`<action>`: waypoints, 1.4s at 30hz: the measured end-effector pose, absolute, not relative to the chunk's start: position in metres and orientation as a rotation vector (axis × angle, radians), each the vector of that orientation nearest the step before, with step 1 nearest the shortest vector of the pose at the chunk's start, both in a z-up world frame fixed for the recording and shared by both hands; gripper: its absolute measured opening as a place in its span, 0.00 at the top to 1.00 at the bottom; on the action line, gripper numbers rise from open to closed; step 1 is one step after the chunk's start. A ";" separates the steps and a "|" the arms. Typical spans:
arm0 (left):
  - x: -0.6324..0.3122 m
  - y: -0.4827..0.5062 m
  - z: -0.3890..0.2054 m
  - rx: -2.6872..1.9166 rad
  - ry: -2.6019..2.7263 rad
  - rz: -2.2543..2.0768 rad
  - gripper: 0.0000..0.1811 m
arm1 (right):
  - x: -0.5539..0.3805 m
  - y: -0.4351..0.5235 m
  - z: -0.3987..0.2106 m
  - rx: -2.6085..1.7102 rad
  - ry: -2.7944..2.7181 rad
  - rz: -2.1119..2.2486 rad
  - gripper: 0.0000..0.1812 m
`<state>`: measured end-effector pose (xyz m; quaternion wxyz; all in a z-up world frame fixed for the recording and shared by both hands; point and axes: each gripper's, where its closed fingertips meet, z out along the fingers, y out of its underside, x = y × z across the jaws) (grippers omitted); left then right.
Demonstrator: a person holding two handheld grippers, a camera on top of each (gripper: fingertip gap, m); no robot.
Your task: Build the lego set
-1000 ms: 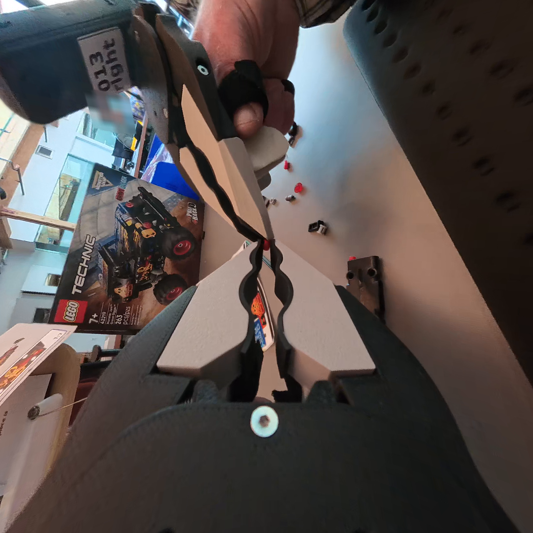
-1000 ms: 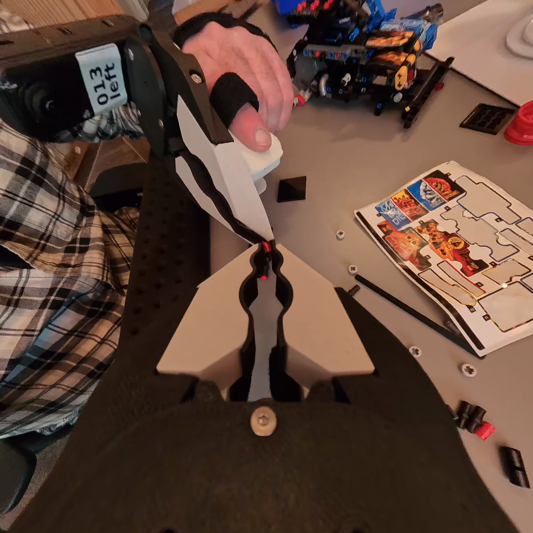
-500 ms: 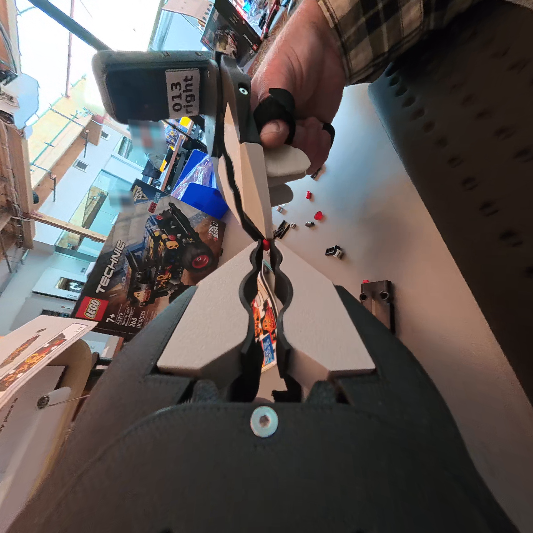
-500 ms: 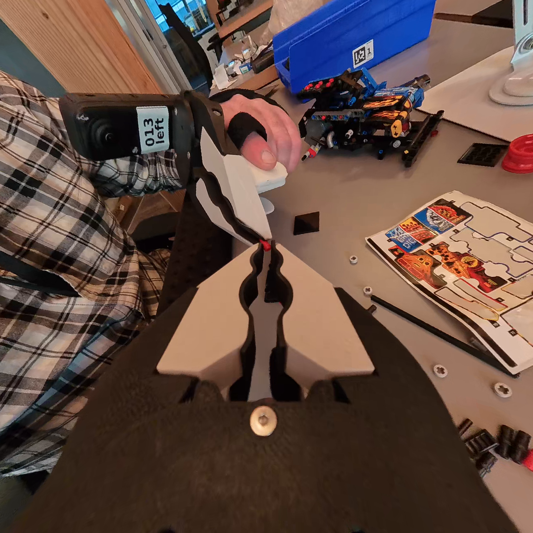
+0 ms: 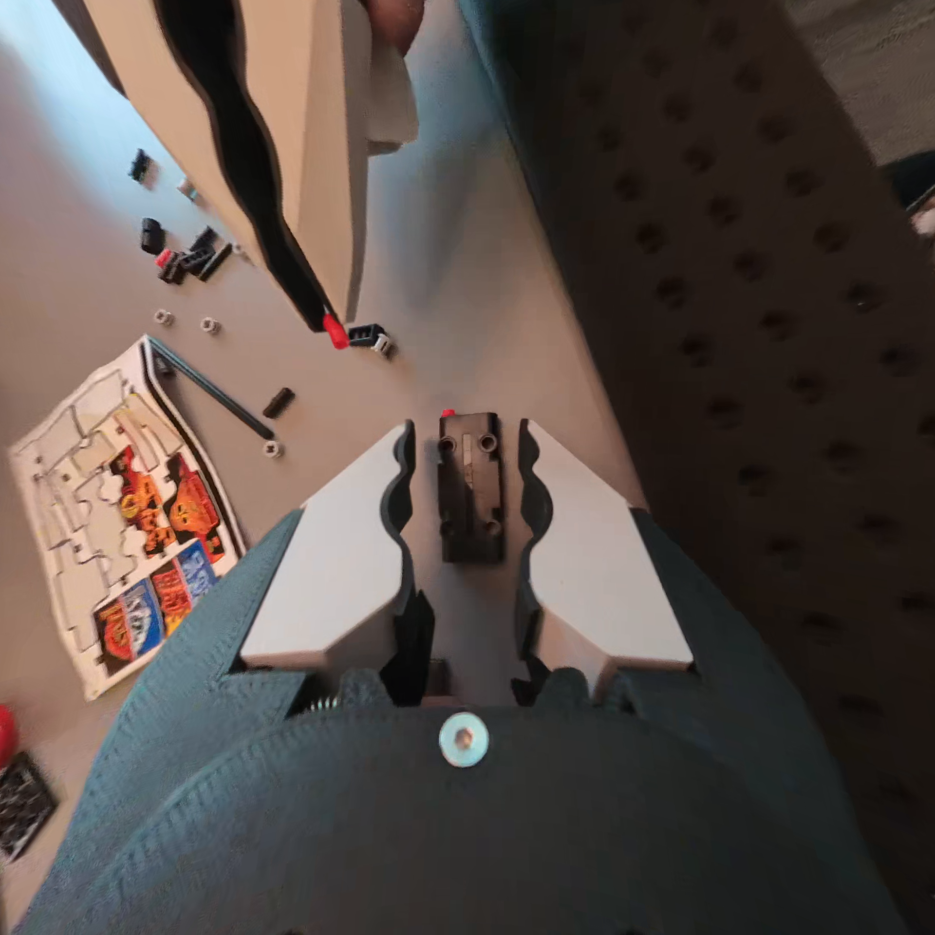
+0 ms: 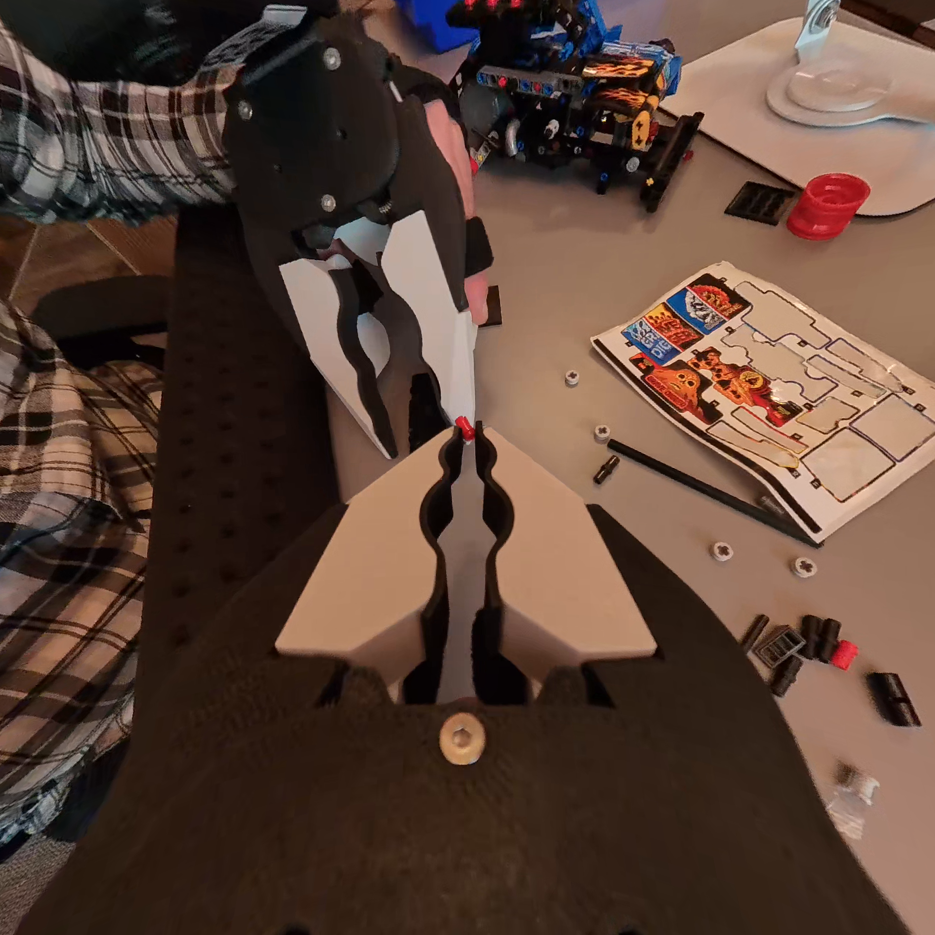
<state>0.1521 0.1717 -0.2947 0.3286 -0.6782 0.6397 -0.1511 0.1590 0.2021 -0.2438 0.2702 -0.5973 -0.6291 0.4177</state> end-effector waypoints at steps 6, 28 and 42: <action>0.151 0.175 -0.297 -1.822 1.636 -0.445 0.87 | 0.159 0.192 -0.257 -1.601 -1.774 0.998 0.99; 0.157 0.196 -0.294 -1.789 1.512 -0.363 0.88 | 0.159 0.201 -0.292 -1.801 -1.724 0.836 0.99; 0.158 0.202 -0.296 -1.847 1.443 -0.348 0.88 | 0.159 0.208 -0.295 -1.859 -1.672 0.829 0.99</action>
